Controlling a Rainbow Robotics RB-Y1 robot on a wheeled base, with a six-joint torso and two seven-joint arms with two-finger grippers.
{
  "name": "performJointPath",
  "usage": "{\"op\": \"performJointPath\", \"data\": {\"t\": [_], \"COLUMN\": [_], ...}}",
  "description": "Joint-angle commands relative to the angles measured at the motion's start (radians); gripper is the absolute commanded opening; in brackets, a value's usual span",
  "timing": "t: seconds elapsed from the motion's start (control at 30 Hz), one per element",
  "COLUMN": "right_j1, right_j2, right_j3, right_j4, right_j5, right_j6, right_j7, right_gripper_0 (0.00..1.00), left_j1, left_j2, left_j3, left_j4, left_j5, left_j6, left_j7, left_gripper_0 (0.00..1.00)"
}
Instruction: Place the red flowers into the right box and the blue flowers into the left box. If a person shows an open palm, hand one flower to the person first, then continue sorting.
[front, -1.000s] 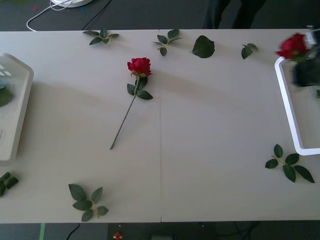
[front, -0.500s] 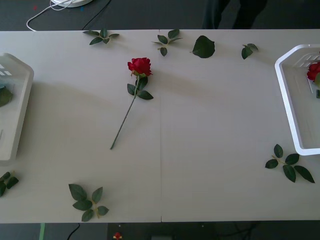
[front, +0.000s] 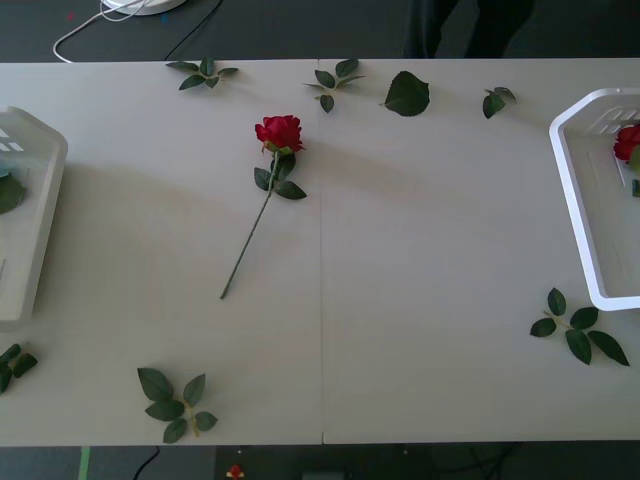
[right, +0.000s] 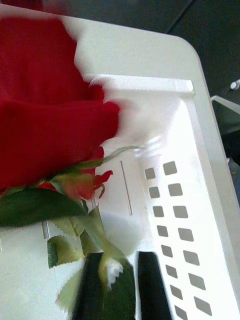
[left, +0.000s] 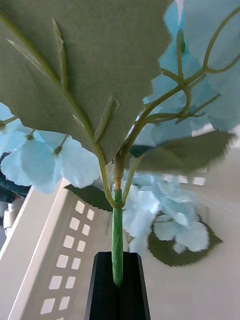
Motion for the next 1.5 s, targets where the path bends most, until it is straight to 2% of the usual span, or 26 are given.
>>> {"op": "performJointPath", "data": {"t": [0.03, 0.33, 0.47, 0.67, 0.8, 1.0, 1.23, 1.27, 1.3, 1.33, 1.5], "right_j1": [-0.043, -0.043, -0.043, -0.042, -0.025, 0.044, 0.141, 0.154, 0.165, 0.173, 0.193], "right_j2": [-0.004, 0.005, 0.007, -0.012, -0.03, -0.027, -0.013, -0.007, -0.001, 0.005, 0.043], "right_j3": [0.003, 0.003, 0.001, 0.001, -0.026, -0.106, -0.12, -0.122, -0.122, -0.122, -0.122], "right_j4": [-0.003, -0.003, -0.005, -0.051, -0.198, -0.465, -0.737, -0.78, -0.821, -0.85, -0.941], "right_j5": [0.014, 0.014, 0.006, -0.129, -0.258, -0.453, -0.678, -0.716, -0.753, -0.781, -0.954], "right_j6": [-0.029, -0.034, -0.032, 0.014, 0.164, 0.331, 0.334, 0.334, 0.334, 0.334, 0.334], "right_j7": [0.004, -0.001, 0.005, 0.037, 0.057, 0.082, 0.105, 0.111, 0.119, 0.123, 0.197], "right_gripper_0": [1.0, 1.0, 1.0, 1.0, 1.0, 1.0, 1.0, 1.0, 1.0, 1.0, 1.0], "left_j1": [0.008, -0.001, -0.002, -0.002, -0.002, -0.006, -0.007, -0.006, -0.007, -0.009, -0.016], "left_j2": [0.054, 0.054, 0.054, 0.054, 0.051, 0.051, 0.051, 0.051, 0.051, 0.051, 0.051], "left_j3": [-0.035, -0.087, -0.102, -0.136, -0.173, -0.206, -0.219, -0.219, -0.217, -0.217, -0.217], "left_j4": [0.048, 0.148, 0.156, 0.182, 0.245, 0.281, 0.297, 0.298, 0.298, 0.297, 0.298], "left_j5": [-0.021, -0.042, -0.057, -0.076, -0.082, -0.073, -0.073, -0.073, -0.07, -0.068, -0.068], "left_j6": [-0.109, -0.241, -0.251, -0.276, -0.362, -0.37, -0.37, -0.37, -0.37, -0.37, -0.37], "left_j7": [-0.034, -0.059, -0.07, -0.076, -0.082, -0.076, -0.073, -0.074, -0.073, -0.073, -0.073], "left_gripper_0": [0.0, 0.0, 0.0, 0.0, 0.0, 0.0, 0.02, 0.35, 0.79, 0.99, 1.0]}}
